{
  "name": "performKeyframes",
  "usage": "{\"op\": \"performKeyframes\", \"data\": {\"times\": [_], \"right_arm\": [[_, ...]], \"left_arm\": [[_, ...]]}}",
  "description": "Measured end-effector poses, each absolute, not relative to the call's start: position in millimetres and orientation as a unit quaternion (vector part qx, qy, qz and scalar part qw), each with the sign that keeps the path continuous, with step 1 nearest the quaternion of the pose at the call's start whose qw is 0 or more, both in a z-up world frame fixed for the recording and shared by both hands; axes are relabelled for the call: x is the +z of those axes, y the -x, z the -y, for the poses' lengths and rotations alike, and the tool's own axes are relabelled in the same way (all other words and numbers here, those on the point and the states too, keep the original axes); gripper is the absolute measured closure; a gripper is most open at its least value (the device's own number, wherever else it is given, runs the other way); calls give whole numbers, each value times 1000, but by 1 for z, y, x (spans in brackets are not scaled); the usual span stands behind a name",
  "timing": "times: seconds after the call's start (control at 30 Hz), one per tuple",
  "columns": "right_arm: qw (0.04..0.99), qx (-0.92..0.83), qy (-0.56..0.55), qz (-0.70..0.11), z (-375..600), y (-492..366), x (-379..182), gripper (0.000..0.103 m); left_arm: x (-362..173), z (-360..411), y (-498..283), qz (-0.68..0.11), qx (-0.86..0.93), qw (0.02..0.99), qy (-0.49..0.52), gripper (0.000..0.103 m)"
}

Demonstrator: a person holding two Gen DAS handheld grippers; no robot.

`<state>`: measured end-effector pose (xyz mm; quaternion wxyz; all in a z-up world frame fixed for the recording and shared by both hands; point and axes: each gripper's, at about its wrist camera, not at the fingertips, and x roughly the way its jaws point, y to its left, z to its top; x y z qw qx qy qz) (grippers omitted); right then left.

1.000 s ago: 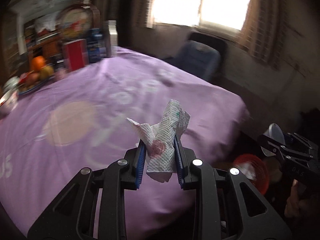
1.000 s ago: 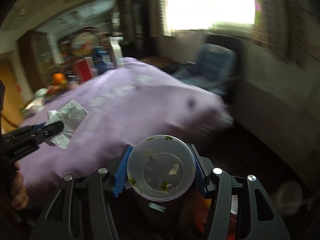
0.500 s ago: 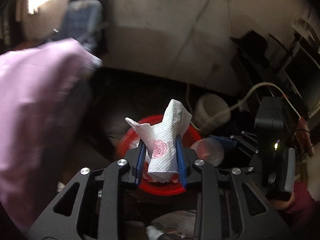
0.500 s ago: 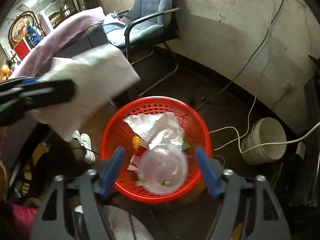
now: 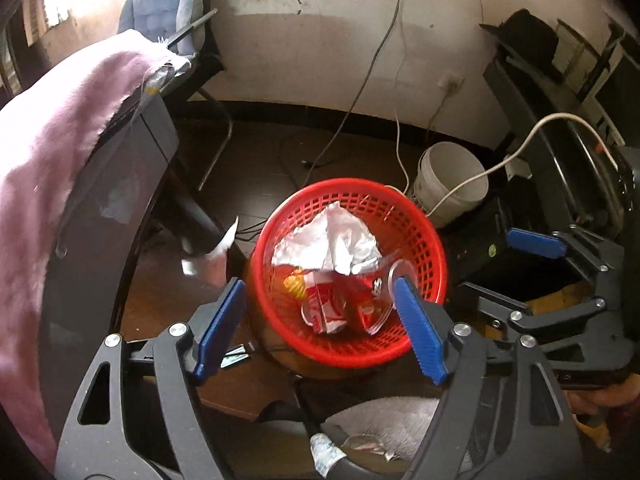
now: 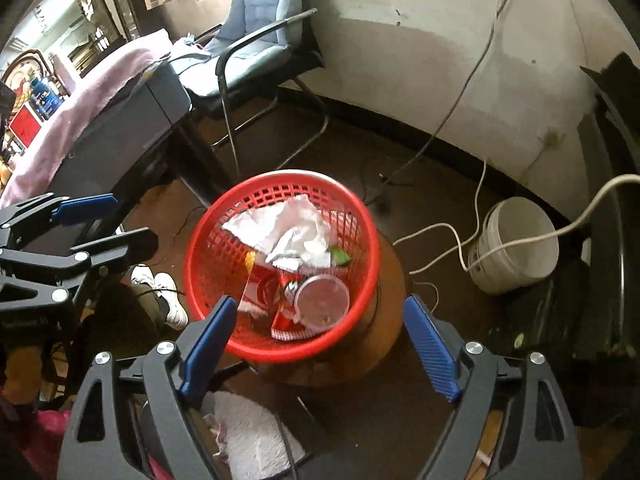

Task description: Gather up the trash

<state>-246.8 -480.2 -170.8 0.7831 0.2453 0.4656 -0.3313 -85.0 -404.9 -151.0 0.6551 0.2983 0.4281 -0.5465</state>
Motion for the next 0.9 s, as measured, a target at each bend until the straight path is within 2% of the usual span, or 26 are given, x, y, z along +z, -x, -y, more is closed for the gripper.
{"op": "performKeyframes", "data": {"times": [0.47, 0.9], "right_arm": [[774, -316, -250, -489, 444, 251, -175, 16], [759, -319, -254, -508, 442, 251, -183, 14]], "left_arm": [[-135, 370, 88, -420, -531, 679, -285, 14], [-146, 367, 99, -425, -520, 675, -306, 14]]}}
